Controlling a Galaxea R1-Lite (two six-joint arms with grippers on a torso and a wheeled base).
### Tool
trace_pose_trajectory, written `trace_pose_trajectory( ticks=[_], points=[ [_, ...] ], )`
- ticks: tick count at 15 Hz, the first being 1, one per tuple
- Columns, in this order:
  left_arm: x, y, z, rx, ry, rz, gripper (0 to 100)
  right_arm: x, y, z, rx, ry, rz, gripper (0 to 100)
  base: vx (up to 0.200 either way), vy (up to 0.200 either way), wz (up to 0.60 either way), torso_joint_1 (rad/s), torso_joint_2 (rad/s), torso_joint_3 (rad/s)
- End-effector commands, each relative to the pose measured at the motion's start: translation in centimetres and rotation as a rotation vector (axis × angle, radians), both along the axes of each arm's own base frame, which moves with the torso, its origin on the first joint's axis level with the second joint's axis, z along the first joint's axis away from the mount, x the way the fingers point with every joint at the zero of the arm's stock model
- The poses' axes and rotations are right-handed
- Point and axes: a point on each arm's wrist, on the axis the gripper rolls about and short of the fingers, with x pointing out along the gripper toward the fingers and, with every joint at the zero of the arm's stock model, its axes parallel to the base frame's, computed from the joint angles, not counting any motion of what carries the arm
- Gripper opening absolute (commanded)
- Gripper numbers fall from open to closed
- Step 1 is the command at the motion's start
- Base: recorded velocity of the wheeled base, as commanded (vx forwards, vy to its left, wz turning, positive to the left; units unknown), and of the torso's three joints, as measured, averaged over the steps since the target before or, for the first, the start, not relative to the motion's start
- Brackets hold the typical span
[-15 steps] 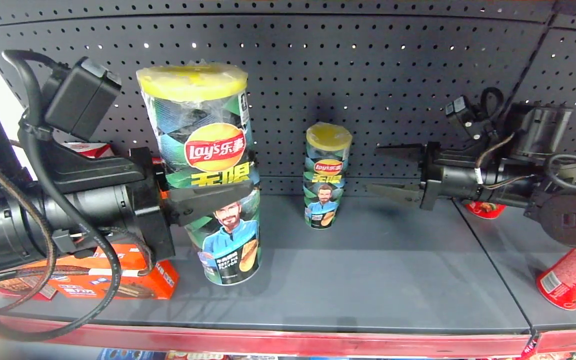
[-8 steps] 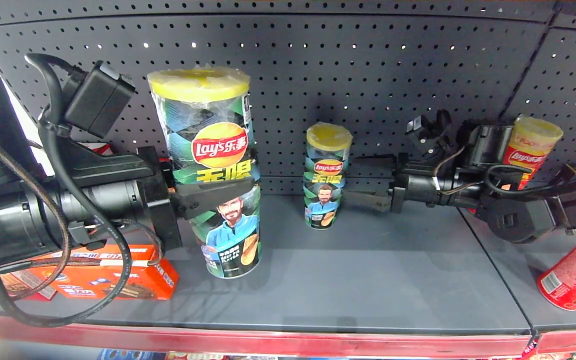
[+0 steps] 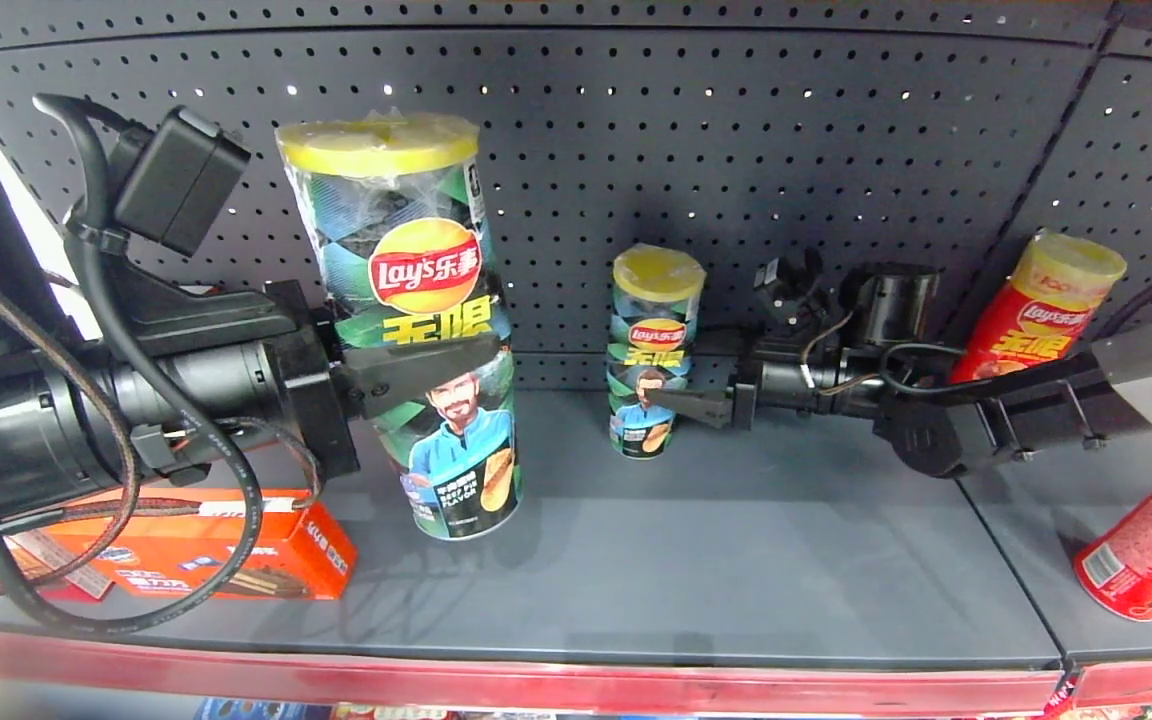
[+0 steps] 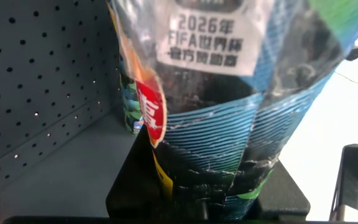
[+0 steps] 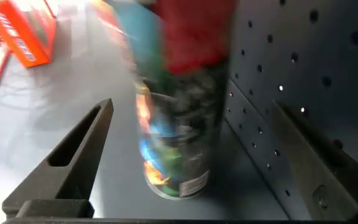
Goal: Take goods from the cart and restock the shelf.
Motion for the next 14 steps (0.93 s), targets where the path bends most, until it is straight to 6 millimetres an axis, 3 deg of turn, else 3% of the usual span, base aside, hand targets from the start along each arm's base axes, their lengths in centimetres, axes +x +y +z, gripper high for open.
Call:
trace_pose_trajectory(
  ticks=[1,10,11,14],
  points=[
    [0.1,-0.1,0.0,0.001,0.002,0.0,0,1.2,0.6,-1.4,-0.005,0.018,0.004,100,0.0,0.0,0.0,0.0,0.0,0.0],
    [0.6,-0.2,-0.5,0.0,0.003,0.004,0,2.9,1.7,-1.9,0.009,-0.015,0.015,100,0.0,0.0,0.0,0.0,0.0,0.0],
    [0.6,-0.2,-0.5,0.0,0.003,0.002,0,2.8,1.8,-2.0,0.009,-0.012,0.015,0,0.0,0.0,0.0,0.0,0.0,0.0],
    [0.6,-0.2,-0.7,0.003,0.009,0.002,0,2.5,1.8,-1.7,0.009,-0.009,0.016,0,0.0,0.0,0.0,0.0,0.0,0.0]
  ],
)
